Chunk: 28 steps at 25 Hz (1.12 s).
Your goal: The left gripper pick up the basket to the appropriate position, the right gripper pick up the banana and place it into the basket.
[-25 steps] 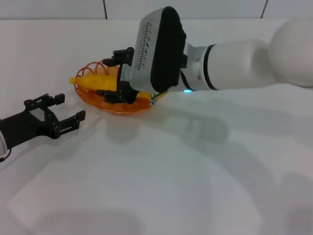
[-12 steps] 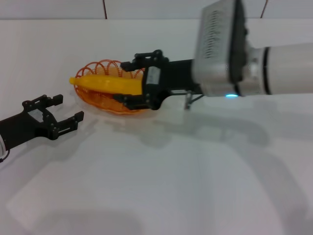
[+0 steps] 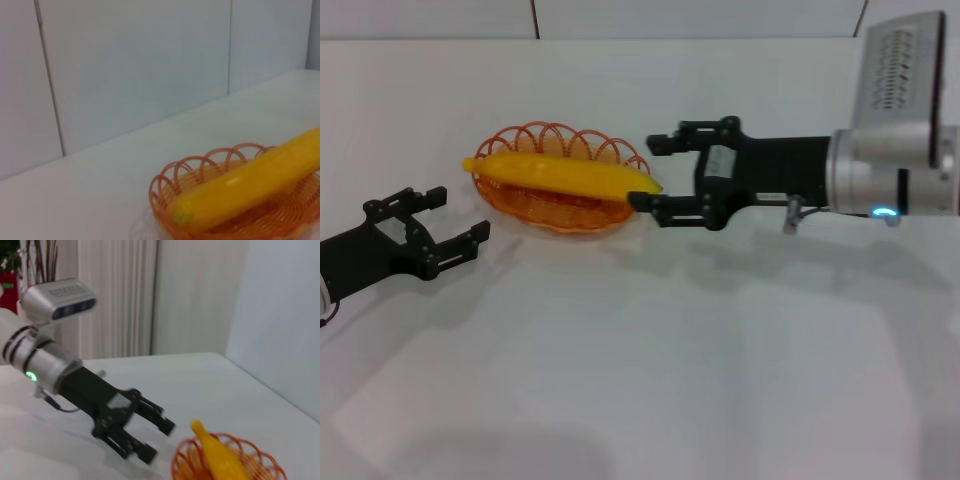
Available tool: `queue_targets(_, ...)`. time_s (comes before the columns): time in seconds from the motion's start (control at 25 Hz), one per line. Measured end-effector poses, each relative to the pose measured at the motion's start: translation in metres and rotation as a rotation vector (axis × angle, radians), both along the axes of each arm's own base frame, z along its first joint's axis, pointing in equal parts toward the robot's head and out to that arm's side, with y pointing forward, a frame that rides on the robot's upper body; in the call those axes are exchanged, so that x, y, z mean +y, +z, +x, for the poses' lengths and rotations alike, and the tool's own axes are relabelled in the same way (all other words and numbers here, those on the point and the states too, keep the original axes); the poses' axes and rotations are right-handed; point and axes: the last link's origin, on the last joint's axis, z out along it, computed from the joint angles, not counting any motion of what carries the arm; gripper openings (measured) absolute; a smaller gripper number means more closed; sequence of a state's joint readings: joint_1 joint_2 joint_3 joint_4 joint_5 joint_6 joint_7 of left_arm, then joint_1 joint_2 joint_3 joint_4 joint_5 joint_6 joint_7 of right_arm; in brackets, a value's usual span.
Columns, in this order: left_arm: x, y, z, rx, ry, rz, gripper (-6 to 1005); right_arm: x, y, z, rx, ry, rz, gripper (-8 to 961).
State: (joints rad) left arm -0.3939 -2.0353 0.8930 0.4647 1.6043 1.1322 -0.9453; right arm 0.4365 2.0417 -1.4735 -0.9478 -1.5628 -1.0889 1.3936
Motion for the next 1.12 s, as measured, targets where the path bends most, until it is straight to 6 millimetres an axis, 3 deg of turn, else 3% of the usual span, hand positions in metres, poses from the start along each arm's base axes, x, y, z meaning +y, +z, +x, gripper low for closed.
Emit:
queue_targets(0.24,0.001,0.000,0.004,-0.012,-0.018,0.004,771,-0.002,-0.001,0.041,-0.007,-0.100,0.014,701)
queue_targets(0.48,0.001,0.001,0.005,-0.016,-0.022,0.011,771,-0.006,-0.005,0.056,-0.010,-0.139,0.005,701)
queue_targets(1.12,0.001,0.001,0.005,-0.015,-0.028,0.019,771,-0.012,-0.007,0.062,-0.010,-0.141,-0.006,701)
